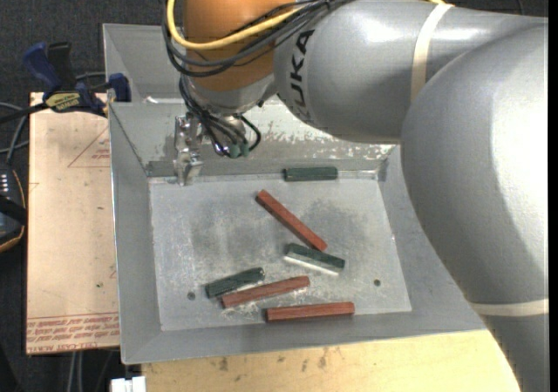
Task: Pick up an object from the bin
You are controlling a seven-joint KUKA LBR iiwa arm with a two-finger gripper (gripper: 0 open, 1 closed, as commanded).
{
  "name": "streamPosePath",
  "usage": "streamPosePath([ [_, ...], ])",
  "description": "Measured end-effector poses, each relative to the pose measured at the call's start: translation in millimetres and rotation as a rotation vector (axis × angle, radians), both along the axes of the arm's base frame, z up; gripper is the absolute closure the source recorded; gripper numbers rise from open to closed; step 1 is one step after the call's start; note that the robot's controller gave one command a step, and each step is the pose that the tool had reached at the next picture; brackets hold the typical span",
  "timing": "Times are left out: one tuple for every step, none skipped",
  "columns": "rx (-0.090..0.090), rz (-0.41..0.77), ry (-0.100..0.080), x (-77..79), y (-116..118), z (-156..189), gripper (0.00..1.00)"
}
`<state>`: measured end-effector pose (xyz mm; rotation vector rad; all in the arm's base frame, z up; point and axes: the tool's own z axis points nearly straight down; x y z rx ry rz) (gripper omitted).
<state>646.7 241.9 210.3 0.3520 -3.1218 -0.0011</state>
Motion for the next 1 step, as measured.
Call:
streamPosePath([
  [0.003, 0.002, -0.010, 1.1, -1.1, 41.6, 1.00],
])
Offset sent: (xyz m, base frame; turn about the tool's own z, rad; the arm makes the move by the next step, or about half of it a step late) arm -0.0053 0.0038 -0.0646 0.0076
